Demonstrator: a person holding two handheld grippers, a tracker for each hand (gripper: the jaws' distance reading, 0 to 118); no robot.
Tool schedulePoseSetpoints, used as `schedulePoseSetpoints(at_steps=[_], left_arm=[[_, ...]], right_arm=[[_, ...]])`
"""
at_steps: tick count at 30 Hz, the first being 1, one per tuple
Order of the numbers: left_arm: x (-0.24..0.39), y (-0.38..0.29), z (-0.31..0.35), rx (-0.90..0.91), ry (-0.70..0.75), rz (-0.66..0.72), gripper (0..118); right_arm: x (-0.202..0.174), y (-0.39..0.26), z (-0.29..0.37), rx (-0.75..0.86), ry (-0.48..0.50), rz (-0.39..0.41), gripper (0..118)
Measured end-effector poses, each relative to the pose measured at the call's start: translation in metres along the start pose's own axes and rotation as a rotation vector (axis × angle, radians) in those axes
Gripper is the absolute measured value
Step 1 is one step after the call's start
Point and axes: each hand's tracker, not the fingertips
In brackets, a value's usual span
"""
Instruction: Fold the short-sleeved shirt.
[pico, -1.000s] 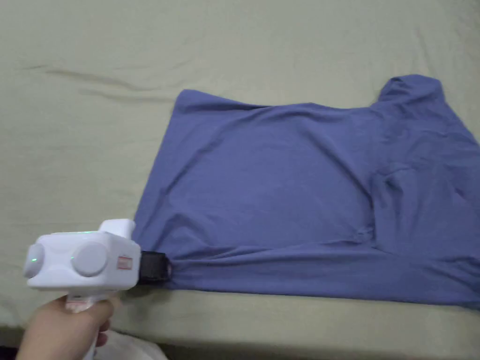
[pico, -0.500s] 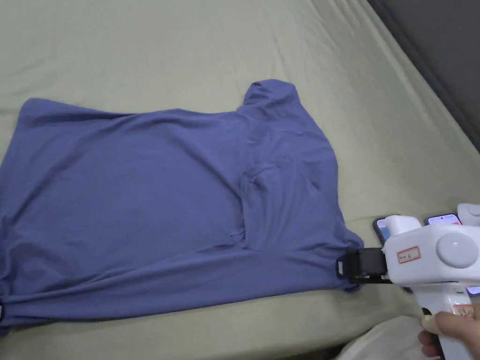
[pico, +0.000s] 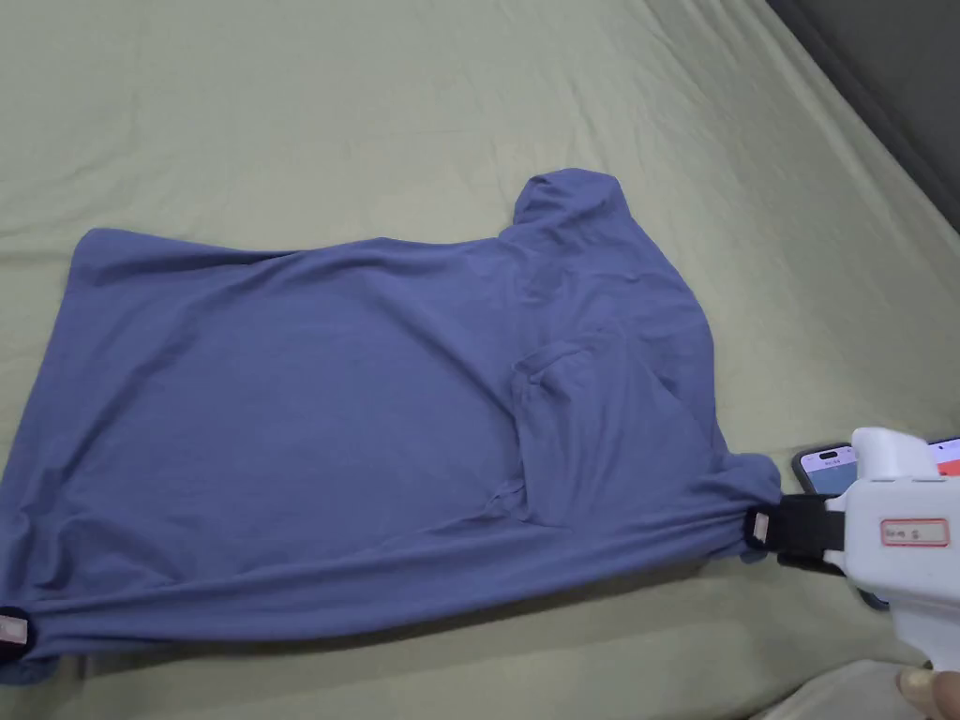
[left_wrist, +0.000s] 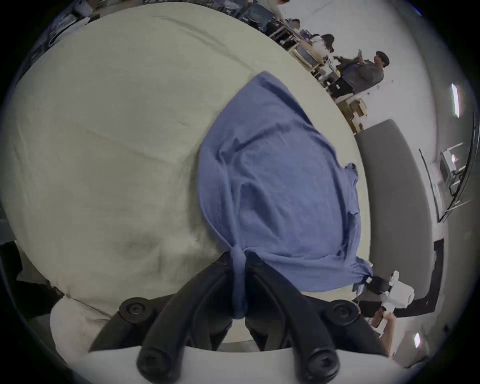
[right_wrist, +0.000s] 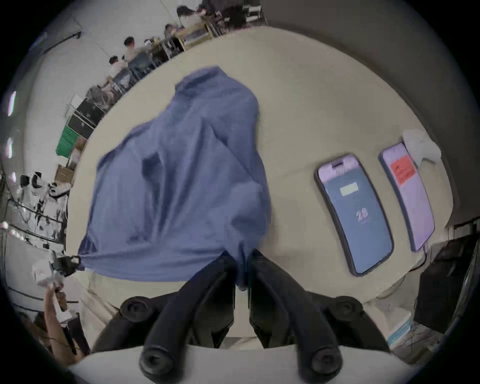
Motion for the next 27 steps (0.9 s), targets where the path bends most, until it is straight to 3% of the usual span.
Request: schedulePoseSetpoints(at_steps=[7,16,19,21,24,27], left_arm=[[0.032,0.06,-0.009,0.085,-0.102,0.057,3],[0.063,0.157,-0.088,0.148,-0.116,0.115,3],[0.053,0.178,-0.121,0.168,-0.077,0.136,3],[0.044,0.182,-0.145,0.117,0.021,0.161,3],[0.033,0.174,-0.171,0.085,0.176,0.088,3],[0.035,0.167,-0.171,0.155,0.141,0.045,7]], right_arm=[[-0.038,0.068,-0.007,0.099,0.022,0.005,9],[-0.036,0.168,-0.11,0.086,0.004,-0.131,9],[-0.038,0.18,-0.147,0.058,-0.03,-0.128,9],[-0.039,0.177,-0.165,0.036,-0.051,-0.136,9],[-0.043,0.173,-0.172,0.067,-0.075,-0.113,10],[-0.042,0.173,-0.17,0.068,-0.083,-0.116,24]])
